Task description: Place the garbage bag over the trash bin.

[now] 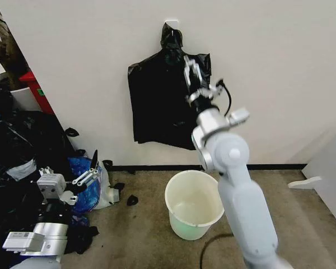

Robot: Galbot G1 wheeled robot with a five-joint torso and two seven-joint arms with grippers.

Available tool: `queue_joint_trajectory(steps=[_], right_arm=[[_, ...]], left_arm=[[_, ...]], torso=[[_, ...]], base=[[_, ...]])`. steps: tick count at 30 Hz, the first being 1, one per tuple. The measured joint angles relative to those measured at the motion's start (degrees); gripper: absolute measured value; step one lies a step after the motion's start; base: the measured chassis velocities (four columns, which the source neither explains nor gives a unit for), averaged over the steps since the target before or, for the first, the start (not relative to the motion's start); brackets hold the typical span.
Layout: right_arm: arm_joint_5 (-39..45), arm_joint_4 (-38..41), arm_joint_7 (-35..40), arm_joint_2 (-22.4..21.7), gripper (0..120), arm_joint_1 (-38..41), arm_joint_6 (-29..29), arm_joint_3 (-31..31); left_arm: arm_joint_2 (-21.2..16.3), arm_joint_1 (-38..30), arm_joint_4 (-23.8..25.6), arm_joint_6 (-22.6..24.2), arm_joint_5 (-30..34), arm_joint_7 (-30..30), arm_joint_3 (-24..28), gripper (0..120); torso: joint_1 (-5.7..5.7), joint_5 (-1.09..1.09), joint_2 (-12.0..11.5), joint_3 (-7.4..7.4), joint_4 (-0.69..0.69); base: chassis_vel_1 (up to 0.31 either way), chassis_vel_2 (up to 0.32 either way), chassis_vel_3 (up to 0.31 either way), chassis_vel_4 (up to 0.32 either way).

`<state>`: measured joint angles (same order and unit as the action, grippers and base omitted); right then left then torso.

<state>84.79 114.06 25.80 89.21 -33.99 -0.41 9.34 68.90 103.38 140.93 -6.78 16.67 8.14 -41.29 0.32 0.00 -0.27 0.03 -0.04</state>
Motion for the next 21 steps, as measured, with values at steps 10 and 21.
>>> queue_joint_trajectory(steps=[10,21], right_arm=[[1.0,-9.5,4.6,1.5,100,7.4,2.6,-0.4],[-0.9,-16.4,5.8,2.9,79,12.6,3.0,-0.5]], left_arm=[[0.9,1.0,1.5,0.1,-1.0,-0.1,-0.1,100],[1.7,1.5,2.3,0.1,-1.3,-0.2,-0.4,100]], torso=[[0.0,0.0,0.0,0.0,-0.01],[0.0,0.0,0.0,0.0,0.0]], base=[[0.0,0.0,0.0,0.0],[0.0,0.0,0.0,0.0]])
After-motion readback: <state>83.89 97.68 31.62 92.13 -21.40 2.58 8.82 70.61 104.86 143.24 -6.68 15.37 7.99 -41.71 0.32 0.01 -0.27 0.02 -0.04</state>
